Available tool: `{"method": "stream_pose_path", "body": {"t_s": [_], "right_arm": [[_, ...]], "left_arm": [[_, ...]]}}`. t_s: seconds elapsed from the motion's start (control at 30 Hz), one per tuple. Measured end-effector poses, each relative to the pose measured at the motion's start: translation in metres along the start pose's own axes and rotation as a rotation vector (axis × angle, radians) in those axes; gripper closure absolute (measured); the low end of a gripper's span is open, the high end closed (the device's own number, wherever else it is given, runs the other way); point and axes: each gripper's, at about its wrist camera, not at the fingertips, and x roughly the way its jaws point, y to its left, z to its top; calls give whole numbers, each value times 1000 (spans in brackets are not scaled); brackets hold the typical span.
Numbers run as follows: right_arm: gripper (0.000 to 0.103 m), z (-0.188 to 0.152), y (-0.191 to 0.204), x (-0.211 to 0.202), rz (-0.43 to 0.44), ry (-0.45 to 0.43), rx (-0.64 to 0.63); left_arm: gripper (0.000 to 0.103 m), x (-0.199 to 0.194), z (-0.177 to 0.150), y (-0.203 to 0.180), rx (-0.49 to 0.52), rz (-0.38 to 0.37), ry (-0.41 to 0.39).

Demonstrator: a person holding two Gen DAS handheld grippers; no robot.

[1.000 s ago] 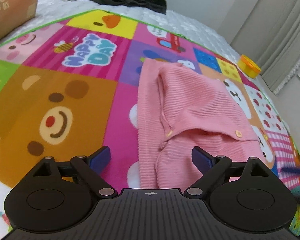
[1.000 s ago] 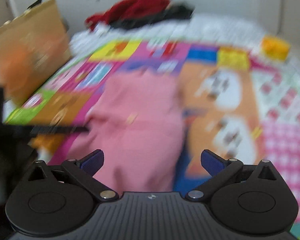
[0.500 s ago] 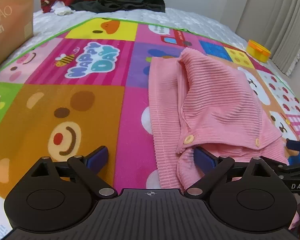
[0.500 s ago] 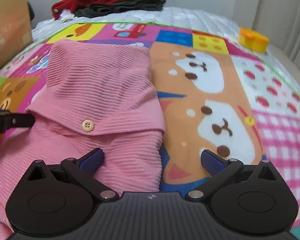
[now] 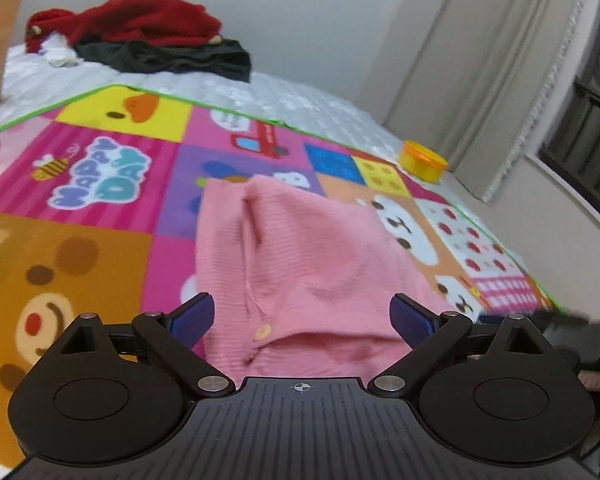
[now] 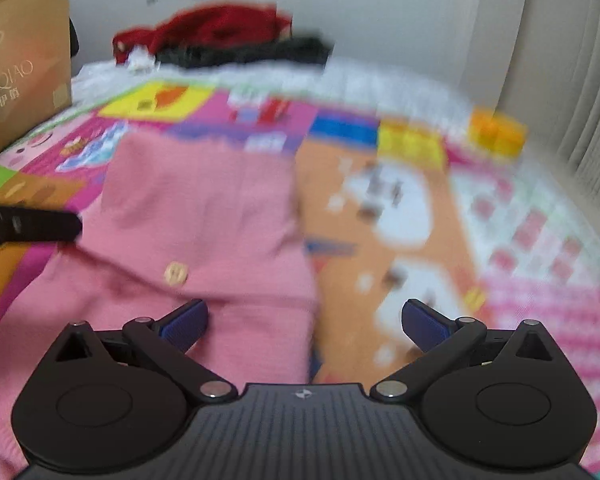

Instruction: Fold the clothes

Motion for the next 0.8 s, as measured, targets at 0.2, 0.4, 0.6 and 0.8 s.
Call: {"method": "stream_pose_path", "body": {"t_s": [0.2, 0.4, 0.6, 0.8], "right_arm": [[0, 1, 20, 8, -134, -65, -176], [0, 9, 2, 9, -220, -115, -117], [0, 8, -23, 18, -219, -26, -9], [0, 5, -19, 22, -221, -21, -47]], "left_arm": [[5, 3, 2, 1, 67, 72, 7], [5, 14, -3, 8, 104, 153, 63], [3, 19, -2, 10, 200, 269, 61], [2, 7, 7, 17, 131, 262, 60]]}}
